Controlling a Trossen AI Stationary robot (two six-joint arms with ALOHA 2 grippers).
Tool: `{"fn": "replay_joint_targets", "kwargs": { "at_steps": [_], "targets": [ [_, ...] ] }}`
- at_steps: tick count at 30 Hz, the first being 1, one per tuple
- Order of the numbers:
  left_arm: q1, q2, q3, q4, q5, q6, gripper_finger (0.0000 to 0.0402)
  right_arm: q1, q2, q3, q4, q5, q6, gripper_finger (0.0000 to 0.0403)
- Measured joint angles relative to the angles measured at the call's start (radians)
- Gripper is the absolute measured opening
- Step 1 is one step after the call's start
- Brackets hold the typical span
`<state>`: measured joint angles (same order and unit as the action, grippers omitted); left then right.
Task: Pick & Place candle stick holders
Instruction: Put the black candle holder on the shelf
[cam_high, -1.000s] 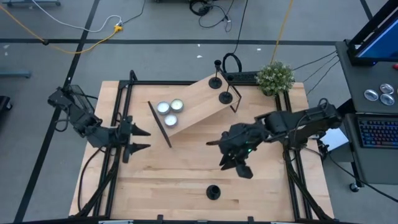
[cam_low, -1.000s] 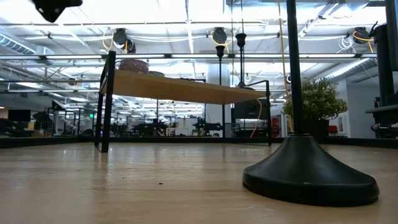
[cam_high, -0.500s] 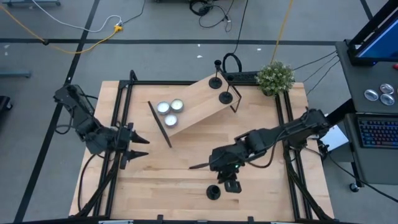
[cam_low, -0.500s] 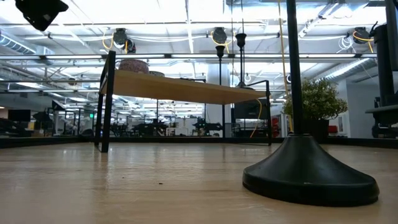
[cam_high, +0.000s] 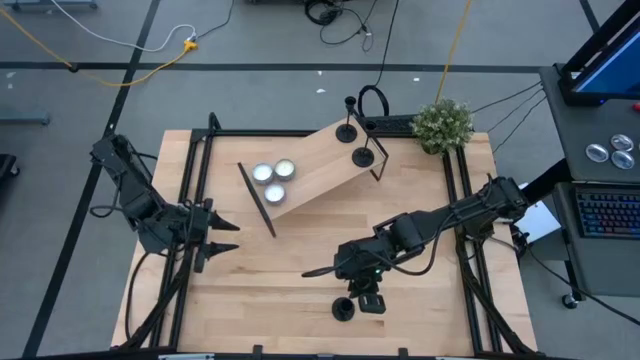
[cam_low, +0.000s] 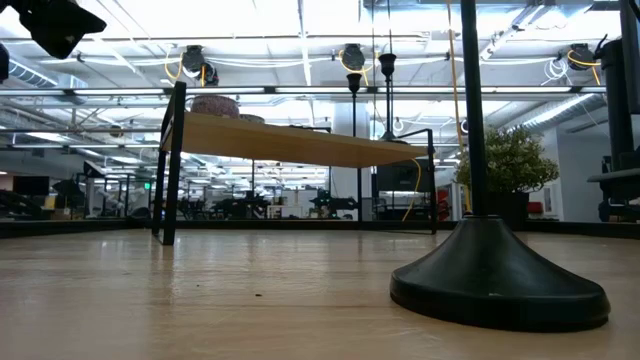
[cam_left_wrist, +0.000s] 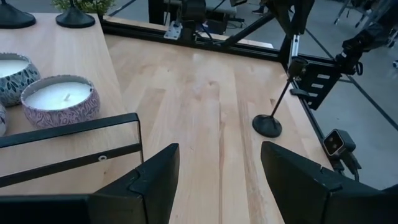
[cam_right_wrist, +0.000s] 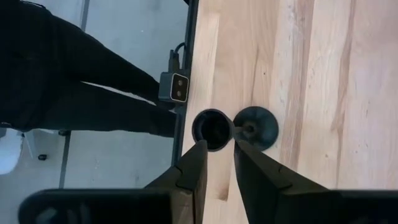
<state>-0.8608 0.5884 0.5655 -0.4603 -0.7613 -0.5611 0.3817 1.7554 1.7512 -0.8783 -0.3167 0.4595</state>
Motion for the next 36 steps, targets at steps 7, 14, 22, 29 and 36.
{"fn": "replay_joint_targets", "kwargs": {
  "at_steps": [7,14,22,29,36],
  "targets": [
    [0.0,0.0,0.0,0.001,0.001,0.006,0.0232,0.0,0.0,-0.051,-0.007,0.001,0.039,0.0101],
    [0.0,0.0,0.0,0.001,0.002,0.013,0.0232,0.0,0.0,-0.07,0.008,0.003,0.053,0.0142],
    [0.0,-0.001,0.0,0.001,0.029,0.037,0.0232,-0.001,0.0,-0.07,0.061,0.003,0.053,0.0146],
    [0.0,-0.001,0.0,-0.01,0.03,0.043,0.0232,-0.003,0.0,-0.07,0.065,0.002,0.06,0.0146],
    [0.0,-0.003,0.0,-0.018,0.028,0.043,0.0232,0.002,0.011,-0.071,0.078,0.001,0.059,0.0146]
  ]
}}
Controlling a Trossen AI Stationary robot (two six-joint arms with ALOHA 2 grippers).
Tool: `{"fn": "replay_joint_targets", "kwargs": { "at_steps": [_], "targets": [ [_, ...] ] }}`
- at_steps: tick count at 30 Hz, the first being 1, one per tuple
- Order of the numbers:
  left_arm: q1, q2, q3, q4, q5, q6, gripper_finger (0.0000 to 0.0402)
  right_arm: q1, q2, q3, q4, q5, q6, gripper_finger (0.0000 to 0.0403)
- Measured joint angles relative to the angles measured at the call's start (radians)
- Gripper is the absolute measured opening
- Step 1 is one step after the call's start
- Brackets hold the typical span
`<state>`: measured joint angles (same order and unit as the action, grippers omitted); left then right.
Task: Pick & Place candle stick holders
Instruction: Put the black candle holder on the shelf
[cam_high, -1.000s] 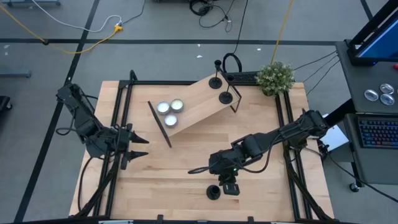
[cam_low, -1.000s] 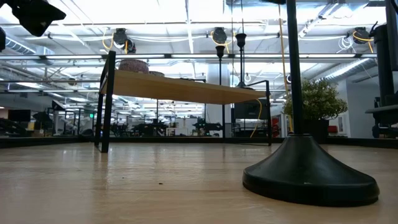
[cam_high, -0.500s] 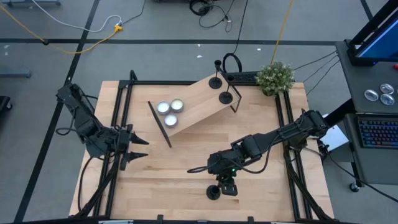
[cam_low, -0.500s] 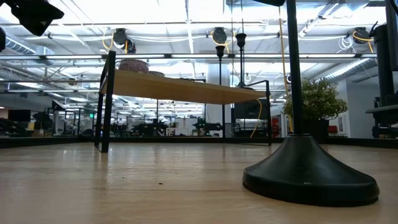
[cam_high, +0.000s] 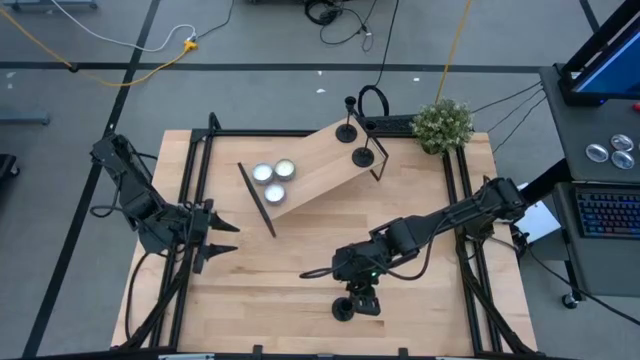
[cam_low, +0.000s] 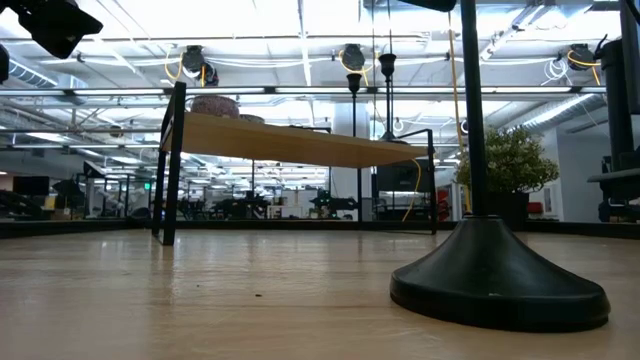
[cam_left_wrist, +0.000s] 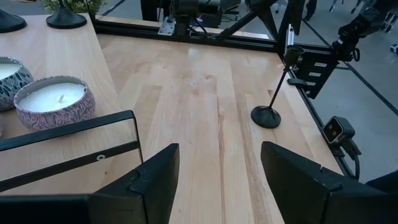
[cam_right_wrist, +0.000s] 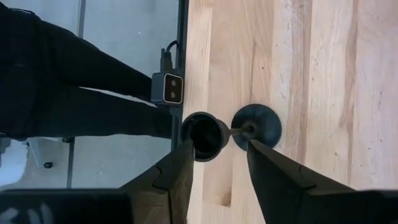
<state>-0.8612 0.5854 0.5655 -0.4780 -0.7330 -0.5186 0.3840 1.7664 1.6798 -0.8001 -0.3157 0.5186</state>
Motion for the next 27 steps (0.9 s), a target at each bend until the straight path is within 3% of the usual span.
{"fn": "replay_joint_targets", "kwargs": {
  "at_steps": [19,27],
  "targets": [
    [0.0,0.0,0.0,-0.01,0.01,-0.011,0.0232,0.003,0.071,0.0,0.004,-0.023,0.031,0.0144],
    [0.0,0.0,0.0,-0.008,0.01,-0.015,0.0232,-0.001,0.071,-0.002,-0.001,0.001,0.034,0.0089]
  ]
}}
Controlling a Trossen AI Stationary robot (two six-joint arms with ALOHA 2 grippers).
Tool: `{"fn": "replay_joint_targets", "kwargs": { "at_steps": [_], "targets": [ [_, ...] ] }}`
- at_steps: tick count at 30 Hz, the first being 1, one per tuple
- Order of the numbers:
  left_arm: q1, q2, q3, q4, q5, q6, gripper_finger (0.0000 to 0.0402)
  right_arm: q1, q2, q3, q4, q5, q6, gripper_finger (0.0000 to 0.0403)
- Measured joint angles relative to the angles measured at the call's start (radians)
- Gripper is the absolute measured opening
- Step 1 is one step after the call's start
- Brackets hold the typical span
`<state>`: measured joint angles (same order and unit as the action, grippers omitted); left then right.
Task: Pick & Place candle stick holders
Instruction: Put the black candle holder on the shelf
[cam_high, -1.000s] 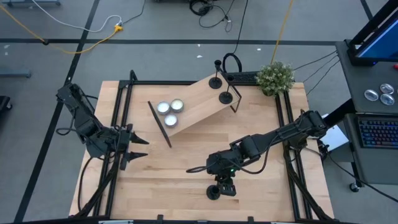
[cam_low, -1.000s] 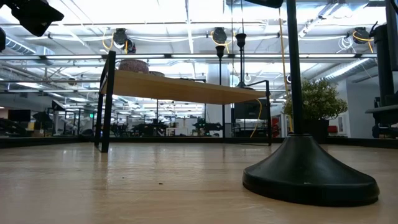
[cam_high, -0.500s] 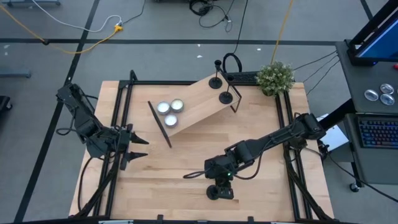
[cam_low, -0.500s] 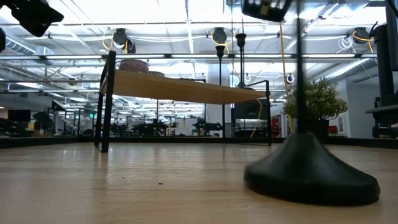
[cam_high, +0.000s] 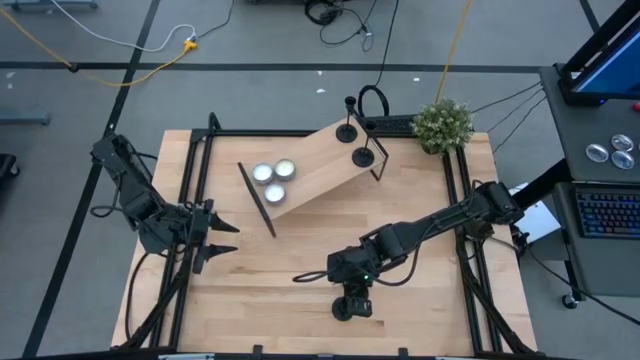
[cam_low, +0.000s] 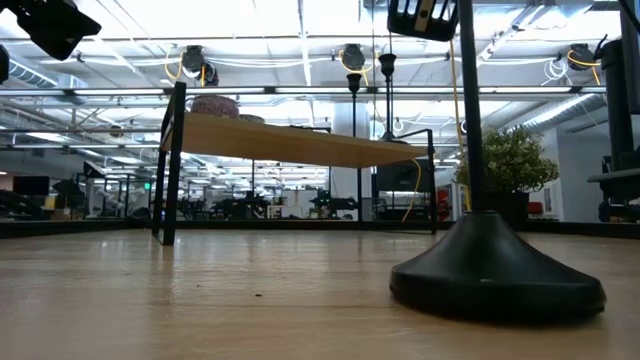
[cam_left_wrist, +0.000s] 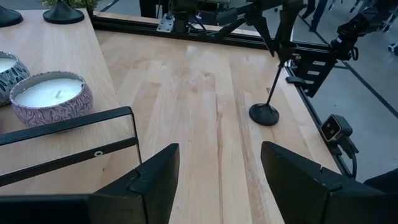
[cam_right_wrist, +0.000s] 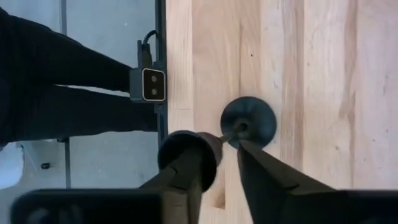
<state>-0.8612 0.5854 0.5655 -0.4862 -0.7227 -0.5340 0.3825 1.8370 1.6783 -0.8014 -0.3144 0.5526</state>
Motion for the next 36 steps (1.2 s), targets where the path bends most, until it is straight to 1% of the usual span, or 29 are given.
{"fn": "replay_joint_targets", "kwargs": {
  "at_steps": [5,7,13,19,23,27,32,36],
  "targets": [
    [0.0,0.0,0.0,0.0,0.0,-0.003,0.0232,-0.004,-0.005,-0.036,0.025,-0.003,0.007,0.0029],
    [0.0,0.0,0.0,0.0,0.0,-0.004,0.0232,-0.005,-0.008,-0.041,0.014,0.005,0.003,0.0013],
    [0.0,0.0,0.0,0.003,0.0,-0.007,0.0232,-0.015,-0.009,-0.041,0.016,0.003,0.003,0.001],
    [0.0,0.0,0.0,0.004,-0.001,-0.012,0.0232,-0.04,-0.058,-0.007,-0.004,-0.003,0.005,0.0004],
    [0.0,0.002,0.0,0.005,-0.001,-0.015,0.0232,-0.071,-0.123,0.047,-0.038,0.009,0.004,0.0003],
    [0.0,0.002,0.0,0.006,-0.001,-0.019,0.0232,-0.102,-0.153,0.129,-0.173,0.086,-0.009,0.0003],
    [0.0,0.002,0.0,0.006,-0.001,-0.017,0.0232,-0.158,-0.169,0.321,-0.354,0.217,-0.088,0.0003],
    [0.0,0.002,0.0,0.005,-0.002,-0.014,0.0232,-0.225,-0.163,0.451,-0.424,0.266,-0.172,0.0003]
  ]
}}
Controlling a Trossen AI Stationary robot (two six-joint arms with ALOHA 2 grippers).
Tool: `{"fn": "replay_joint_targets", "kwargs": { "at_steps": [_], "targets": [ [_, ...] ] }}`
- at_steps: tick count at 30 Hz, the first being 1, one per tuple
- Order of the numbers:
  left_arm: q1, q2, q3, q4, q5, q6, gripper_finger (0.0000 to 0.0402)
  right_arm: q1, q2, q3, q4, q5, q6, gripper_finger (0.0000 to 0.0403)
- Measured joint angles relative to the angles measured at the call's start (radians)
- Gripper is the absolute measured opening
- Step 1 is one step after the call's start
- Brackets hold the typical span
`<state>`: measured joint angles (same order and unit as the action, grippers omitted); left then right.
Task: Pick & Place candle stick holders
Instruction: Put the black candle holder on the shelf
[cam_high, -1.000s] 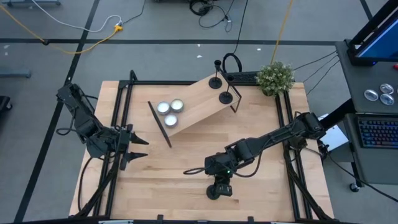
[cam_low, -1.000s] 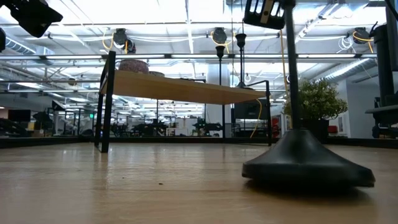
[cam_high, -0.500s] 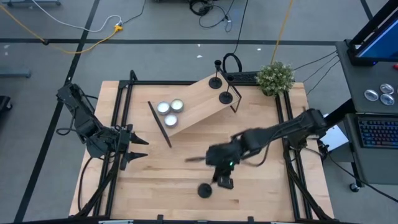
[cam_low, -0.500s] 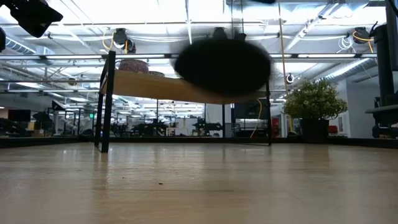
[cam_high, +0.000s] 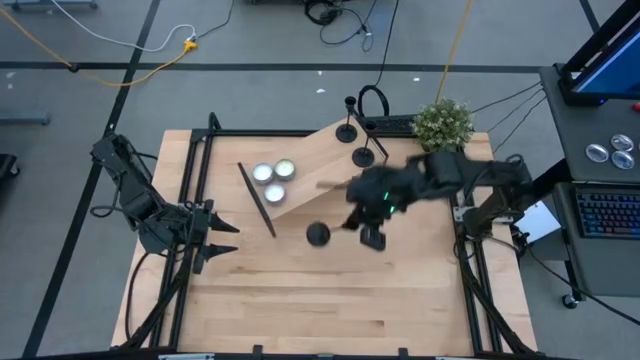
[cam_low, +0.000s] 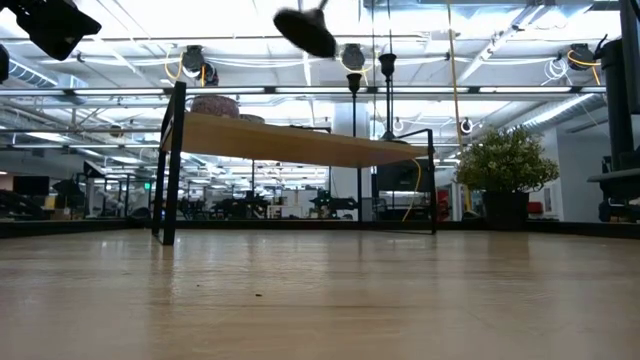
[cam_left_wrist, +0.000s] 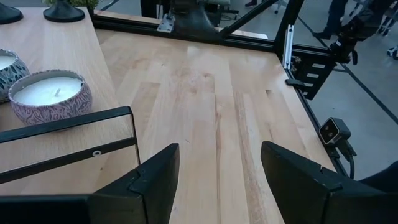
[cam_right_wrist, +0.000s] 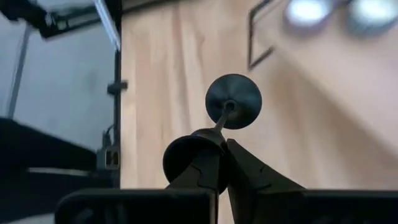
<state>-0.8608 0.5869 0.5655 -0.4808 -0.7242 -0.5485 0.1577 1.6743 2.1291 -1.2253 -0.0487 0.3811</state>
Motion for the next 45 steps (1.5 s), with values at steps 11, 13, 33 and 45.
{"fn": "replay_joint_targets", "kwargs": {
  "at_steps": [11,13,33,45],
  "targets": [
    [0.006,0.0,0.0,0.03,-0.01,-0.004,0.0232,-0.28,-0.003,0.151,-0.061,0.05,-0.243,0.0003],
    [0.015,0.0,0.0,0.056,-0.01,-0.004,0.0232,-0.33,-0.002,0.155,-0.059,0.052,-0.274,0.0003],
    [0.347,0.152,0.119,0.809,0.026,0.53,0.0232,-0.513,-0.002,0.157,-0.033,0.022,-0.434,0.0003],
    [0.728,0.501,0.569,0.345,0.437,0.422,0.0232,-0.51,-0.002,0.157,-0.016,-0.085,-0.449,0.0003]
  ]
}}
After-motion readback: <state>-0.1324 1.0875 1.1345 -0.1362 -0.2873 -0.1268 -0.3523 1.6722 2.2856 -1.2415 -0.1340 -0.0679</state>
